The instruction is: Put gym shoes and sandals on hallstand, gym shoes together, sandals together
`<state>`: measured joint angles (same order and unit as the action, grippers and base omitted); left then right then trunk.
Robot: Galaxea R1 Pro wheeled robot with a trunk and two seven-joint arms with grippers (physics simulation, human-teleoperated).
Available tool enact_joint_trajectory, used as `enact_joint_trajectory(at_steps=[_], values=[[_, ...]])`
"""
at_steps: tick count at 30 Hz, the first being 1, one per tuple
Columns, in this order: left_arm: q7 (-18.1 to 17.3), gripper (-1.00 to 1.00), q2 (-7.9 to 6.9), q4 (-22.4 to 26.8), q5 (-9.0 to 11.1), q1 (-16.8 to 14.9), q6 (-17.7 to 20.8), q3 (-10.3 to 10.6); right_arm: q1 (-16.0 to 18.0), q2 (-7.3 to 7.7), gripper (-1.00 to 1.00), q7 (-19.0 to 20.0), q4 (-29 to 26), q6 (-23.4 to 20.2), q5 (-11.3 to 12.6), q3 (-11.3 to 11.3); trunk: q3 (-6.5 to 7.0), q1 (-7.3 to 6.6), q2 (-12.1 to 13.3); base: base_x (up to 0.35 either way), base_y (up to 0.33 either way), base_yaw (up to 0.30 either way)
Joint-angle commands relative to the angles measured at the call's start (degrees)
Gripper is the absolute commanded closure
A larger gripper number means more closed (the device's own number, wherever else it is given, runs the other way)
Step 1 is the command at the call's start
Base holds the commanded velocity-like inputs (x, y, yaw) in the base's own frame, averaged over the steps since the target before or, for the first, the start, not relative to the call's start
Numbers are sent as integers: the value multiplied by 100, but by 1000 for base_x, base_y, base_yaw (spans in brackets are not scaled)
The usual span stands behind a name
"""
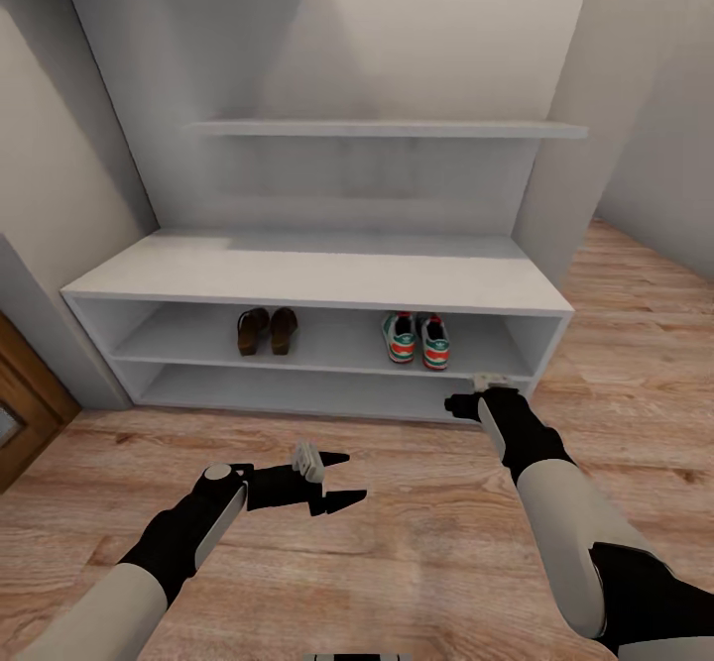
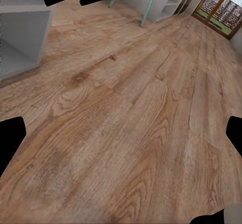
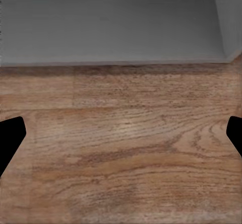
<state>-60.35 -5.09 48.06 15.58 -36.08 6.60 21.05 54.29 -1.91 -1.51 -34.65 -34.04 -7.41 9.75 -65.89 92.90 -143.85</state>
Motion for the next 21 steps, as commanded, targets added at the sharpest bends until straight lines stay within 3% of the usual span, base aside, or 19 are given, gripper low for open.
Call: enact_joint_trajectory(at_steps=[1, 6, 10, 16, 21], values=[[-3, -100, -8, 1, 59, -4, 60, 23, 3, -10, -100, 19, -8, -22, -57, 35, -5, -1, -2, -5, 0, 0], [-3, -100, -9, 7, 59, -4, 60, 22, 3, -7, -100, 31, 15, -15, -50, 41, -5, -1, -2, -1, 0, 0], [-3, -100, -9, 8, 59, -4, 66, 22, 3, -4, -100, 46, 47, 6, -45, 46, 84, -11, 3, 0, 0, 0], [-5, -100, -9, 6, 56, -4, 69, 22, 3, -6, -100, 60, 72, 840, -16, 45, 217, -27, 11, 0, 0, 0], [-4, -100, -15, 2, 51, -4, 69, 15, 3, -10, -100, 63, 86, 1124, 111, 43, 327, -40, 18, 0, 0, 0]])
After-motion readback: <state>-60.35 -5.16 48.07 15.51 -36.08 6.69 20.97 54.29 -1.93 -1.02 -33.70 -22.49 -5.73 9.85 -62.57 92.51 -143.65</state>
